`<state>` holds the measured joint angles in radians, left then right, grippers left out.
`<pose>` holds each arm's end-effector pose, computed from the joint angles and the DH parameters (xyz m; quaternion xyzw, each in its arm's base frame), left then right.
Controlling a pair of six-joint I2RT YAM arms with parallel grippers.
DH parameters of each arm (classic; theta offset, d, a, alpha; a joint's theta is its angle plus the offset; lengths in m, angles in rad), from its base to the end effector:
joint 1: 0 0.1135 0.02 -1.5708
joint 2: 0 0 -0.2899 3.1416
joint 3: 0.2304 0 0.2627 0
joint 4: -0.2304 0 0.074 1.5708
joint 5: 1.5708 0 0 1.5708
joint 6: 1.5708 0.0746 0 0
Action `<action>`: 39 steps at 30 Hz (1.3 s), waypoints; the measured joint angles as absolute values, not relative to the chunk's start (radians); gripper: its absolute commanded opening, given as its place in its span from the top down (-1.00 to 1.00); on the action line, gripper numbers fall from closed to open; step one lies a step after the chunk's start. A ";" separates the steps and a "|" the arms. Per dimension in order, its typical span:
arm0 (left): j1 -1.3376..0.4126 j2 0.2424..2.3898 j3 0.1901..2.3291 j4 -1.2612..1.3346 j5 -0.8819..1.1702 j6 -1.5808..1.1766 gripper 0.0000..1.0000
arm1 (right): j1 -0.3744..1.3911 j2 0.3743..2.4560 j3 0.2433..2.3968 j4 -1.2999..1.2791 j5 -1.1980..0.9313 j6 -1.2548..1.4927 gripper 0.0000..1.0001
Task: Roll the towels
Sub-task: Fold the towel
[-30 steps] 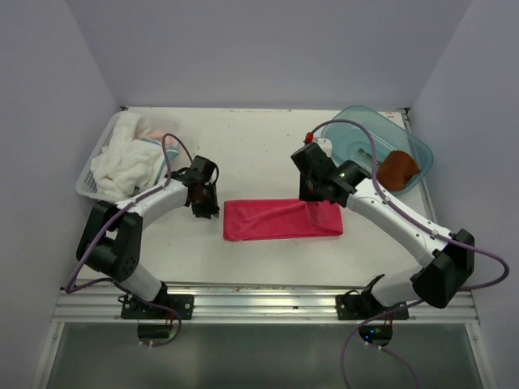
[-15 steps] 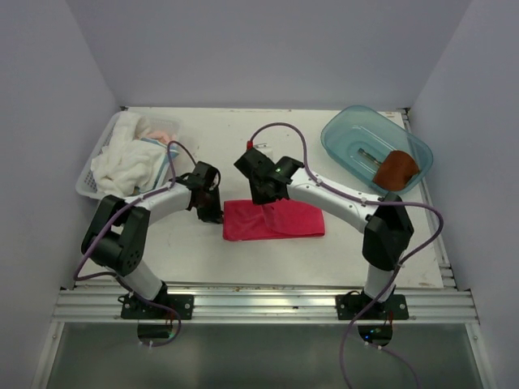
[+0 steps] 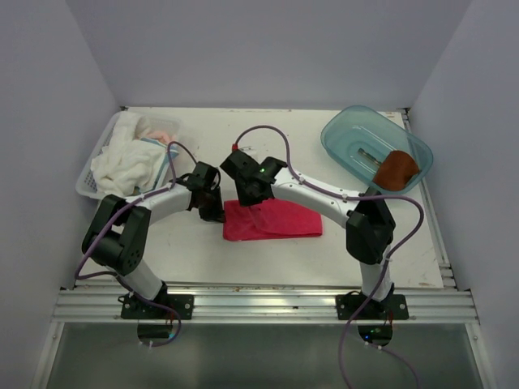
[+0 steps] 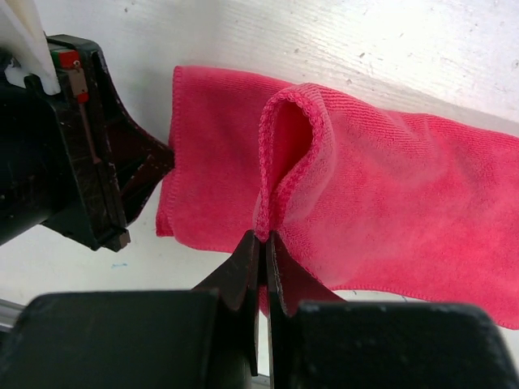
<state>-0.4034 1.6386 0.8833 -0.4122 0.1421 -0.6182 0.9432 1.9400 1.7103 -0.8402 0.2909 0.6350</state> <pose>0.2948 -0.1373 0.1351 -0.0906 0.9732 -0.1583 0.1403 0.2858 0.3575 0.2565 -0.1116 0.9527 0.0751 0.2724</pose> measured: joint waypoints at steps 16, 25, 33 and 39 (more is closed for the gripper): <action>-0.403 1.638 0.871 -0.381 0.159 -0.620 0.75 | 0.970 2.057 1.793 -0.837 0.250 0.644 1.00; -0.403 1.638 0.871 -0.381 0.159 -0.620 0.76 | 0.971 2.096 1.806 -0.832 0.226 0.644 1.00; -0.403 1.638 0.871 -0.381 0.158 -0.620 0.76 | 0.979 2.130 1.825 -0.820 0.204 0.645 1.00; -0.403 1.638 0.871 -0.381 0.158 -0.621 0.77 | 0.980 2.150 1.825 -0.800 0.175 0.648 1.00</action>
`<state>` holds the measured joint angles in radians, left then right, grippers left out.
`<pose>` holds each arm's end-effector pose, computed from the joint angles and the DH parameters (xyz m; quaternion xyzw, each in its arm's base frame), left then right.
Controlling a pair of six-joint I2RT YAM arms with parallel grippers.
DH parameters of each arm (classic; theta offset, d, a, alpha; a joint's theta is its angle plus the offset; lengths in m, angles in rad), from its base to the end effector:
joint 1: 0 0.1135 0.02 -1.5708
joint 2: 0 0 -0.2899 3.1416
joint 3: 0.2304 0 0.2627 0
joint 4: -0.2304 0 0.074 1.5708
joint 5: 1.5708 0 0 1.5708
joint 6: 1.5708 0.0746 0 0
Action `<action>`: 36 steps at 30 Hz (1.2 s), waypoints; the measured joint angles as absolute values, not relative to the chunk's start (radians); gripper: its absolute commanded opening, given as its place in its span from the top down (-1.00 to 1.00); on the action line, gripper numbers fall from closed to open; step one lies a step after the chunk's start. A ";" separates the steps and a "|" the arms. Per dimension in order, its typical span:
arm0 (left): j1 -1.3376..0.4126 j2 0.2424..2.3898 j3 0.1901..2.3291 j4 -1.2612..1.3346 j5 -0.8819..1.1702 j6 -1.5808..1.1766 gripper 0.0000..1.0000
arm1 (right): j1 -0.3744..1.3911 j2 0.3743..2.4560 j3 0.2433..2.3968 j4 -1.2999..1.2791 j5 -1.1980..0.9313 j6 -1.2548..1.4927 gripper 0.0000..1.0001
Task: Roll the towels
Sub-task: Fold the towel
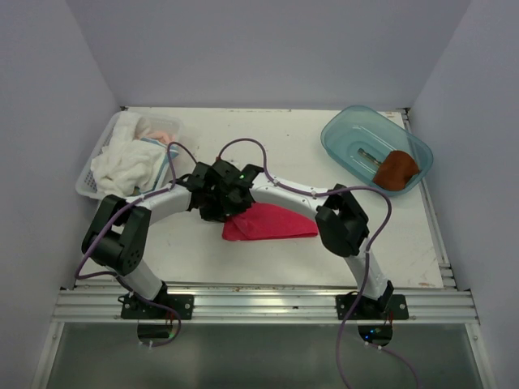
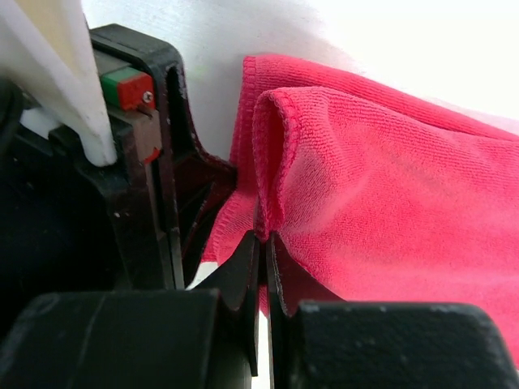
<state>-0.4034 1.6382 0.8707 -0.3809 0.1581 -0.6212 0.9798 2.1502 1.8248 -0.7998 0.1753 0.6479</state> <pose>0.2950 -0.1387 0.1336 -0.0895 0.9708 -0.1697 0.1443 0.2915 0.4111 0.1981 -0.1414 0.9614 0.1014 0.2132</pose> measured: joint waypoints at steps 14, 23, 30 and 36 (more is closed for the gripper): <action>-0.392 1.580 0.868 -0.453 0.123 -0.627 0.65 | 0.964 2.085 1.764 -0.755 0.178 0.637 0.10; -0.374 1.429 0.917 -0.522 0.084 -0.617 0.63 | 0.657 1.592 1.316 -0.685 0.224 0.634 0.84; -0.512 1.485 0.956 -0.462 0.124 -0.617 0.68 | 0.490 1.633 1.205 -0.674 0.217 0.598 1.00; -0.517 1.607 0.933 -0.435 0.136 -0.601 0.73 | 0.448 1.749 1.207 -0.641 0.197 0.555 1.00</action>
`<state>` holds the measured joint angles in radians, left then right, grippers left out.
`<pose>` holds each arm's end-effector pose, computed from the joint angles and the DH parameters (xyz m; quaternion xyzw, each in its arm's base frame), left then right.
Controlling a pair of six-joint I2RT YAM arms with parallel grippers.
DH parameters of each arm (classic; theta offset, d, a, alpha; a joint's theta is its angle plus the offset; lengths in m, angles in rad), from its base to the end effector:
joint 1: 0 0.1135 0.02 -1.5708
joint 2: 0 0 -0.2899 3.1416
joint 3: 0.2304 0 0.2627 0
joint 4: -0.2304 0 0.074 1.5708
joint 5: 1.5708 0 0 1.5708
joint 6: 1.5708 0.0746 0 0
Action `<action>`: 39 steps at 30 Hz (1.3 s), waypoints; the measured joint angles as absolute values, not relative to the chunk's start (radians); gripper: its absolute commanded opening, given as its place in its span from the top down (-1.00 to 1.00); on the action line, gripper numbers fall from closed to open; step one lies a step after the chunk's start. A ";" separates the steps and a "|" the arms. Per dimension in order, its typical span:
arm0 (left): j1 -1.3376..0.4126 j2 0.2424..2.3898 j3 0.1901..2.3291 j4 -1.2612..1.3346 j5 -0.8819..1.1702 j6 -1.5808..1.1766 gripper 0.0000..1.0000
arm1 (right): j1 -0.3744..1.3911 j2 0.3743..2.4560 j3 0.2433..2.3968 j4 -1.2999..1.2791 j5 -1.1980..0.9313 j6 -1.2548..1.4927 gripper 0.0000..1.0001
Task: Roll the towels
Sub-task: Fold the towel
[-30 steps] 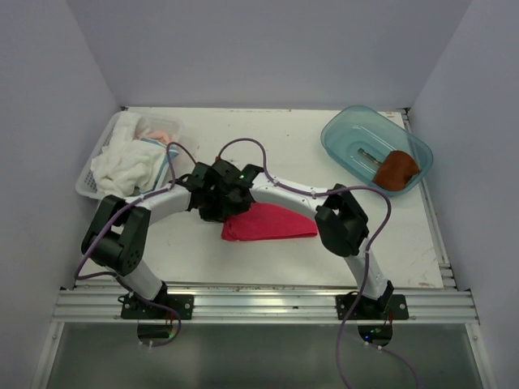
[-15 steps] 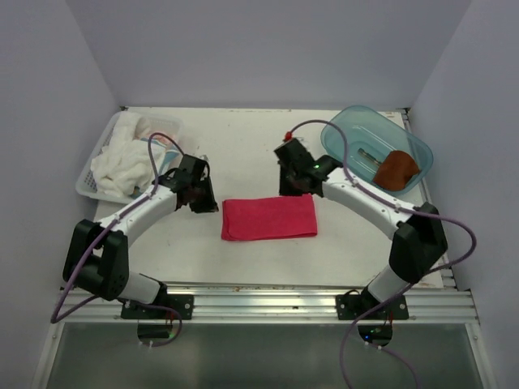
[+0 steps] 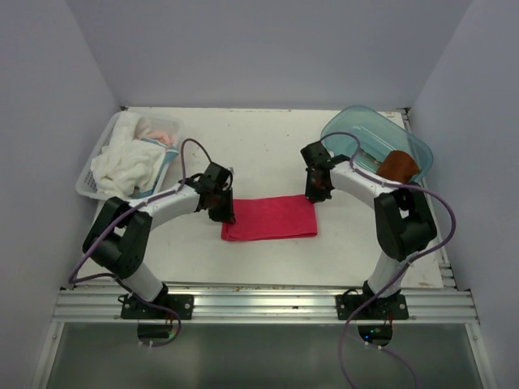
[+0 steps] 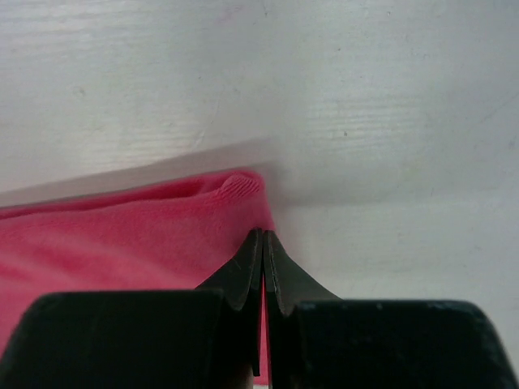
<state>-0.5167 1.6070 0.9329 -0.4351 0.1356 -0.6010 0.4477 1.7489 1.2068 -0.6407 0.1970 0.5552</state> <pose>0.2851 -0.1736 0.1580 -0.0254 0.9710 -0.1769 0.1585 0.3462 0.1501 0.1820 0.0714 0.9741 0.0076 0.2146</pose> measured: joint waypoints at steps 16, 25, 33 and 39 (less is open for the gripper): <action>-0.468 1.742 1.042 -0.493 0.115 -0.510 0.73 | 0.447 1.656 0.964 -0.500 0.135 0.564 1.00; -0.464 1.857 1.259 -0.557 0.067 -0.443 0.68 | 0.645 1.425 0.863 -0.614 0.171 0.667 1.00; -0.464 1.803 1.343 -0.612 0.028 -0.424 0.66 | 0.633 1.409 1.010 -0.672 0.248 0.657 1.00; -0.464 1.718 1.241 -0.596 0.078 -0.427 0.67 | 0.633 1.519 1.017 -0.658 0.236 0.619 1.00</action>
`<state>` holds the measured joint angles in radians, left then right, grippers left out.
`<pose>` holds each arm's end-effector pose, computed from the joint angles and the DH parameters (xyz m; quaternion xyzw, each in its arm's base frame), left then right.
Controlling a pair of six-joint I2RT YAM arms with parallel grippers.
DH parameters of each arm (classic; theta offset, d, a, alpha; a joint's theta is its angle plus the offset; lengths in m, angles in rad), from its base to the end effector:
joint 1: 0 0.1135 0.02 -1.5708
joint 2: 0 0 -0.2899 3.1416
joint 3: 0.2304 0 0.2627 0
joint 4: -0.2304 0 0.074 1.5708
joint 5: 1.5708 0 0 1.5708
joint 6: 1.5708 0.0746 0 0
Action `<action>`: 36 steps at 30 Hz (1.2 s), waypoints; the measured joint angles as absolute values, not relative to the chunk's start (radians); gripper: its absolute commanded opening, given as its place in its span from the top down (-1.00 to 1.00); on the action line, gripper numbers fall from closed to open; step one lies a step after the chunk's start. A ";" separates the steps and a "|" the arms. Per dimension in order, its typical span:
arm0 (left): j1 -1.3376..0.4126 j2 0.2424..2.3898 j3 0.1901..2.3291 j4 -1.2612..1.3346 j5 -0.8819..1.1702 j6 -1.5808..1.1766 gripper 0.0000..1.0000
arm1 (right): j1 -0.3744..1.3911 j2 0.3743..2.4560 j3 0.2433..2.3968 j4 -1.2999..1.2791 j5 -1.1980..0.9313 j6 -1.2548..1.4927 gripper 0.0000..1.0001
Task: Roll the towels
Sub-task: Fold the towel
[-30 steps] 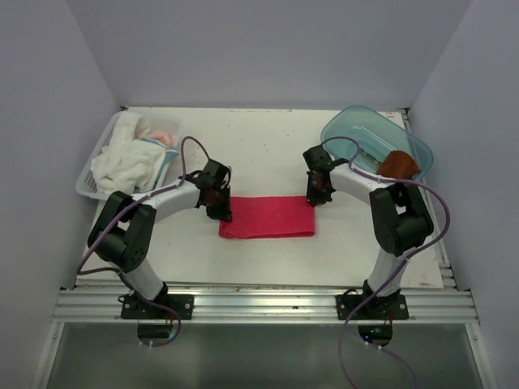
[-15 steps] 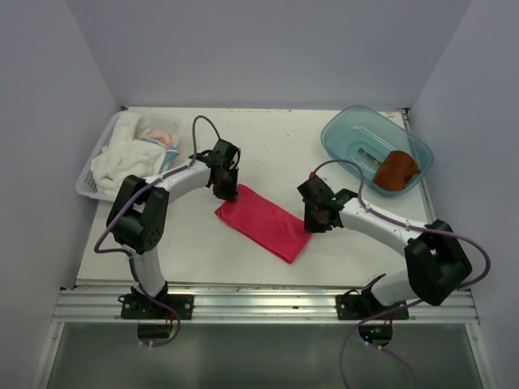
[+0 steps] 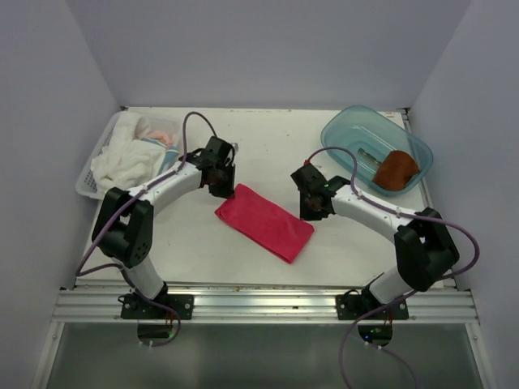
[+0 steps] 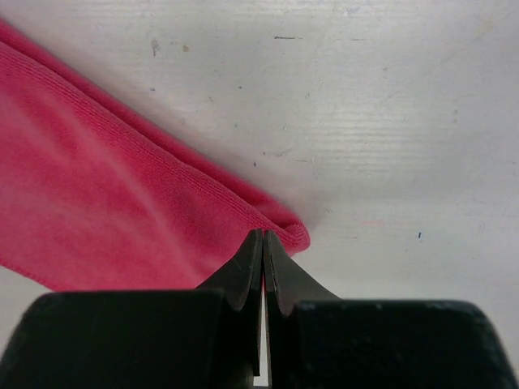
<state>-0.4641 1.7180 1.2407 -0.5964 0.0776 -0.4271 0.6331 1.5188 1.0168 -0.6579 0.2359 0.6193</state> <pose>0.3444 -0.1789 0.2056 0.0275 0.9682 -0.1399 0.2056 0.2655 0.1732 0.1982 0.0173 0.9723 0.0254 0.2317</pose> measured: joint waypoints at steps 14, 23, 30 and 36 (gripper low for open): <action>-0.456 1.896 1.251 -0.606 0.102 -0.424 0.69 | 0.635 1.556 0.872 -0.553 0.213 0.646 1.00; -0.462 2.112 1.587 -0.626 0.106 -0.402 0.64 | 0.755 1.399 0.770 -0.575 0.200 0.796 1.00; -0.465 2.056 1.619 -0.672 0.072 -0.368 0.06 | 0.778 1.310 0.847 -0.684 0.256 0.823 1.00; -0.469 1.806 1.468 -0.671 0.095 -0.385 0.16 | 0.785 1.401 0.950 -0.656 0.250 0.801 1.00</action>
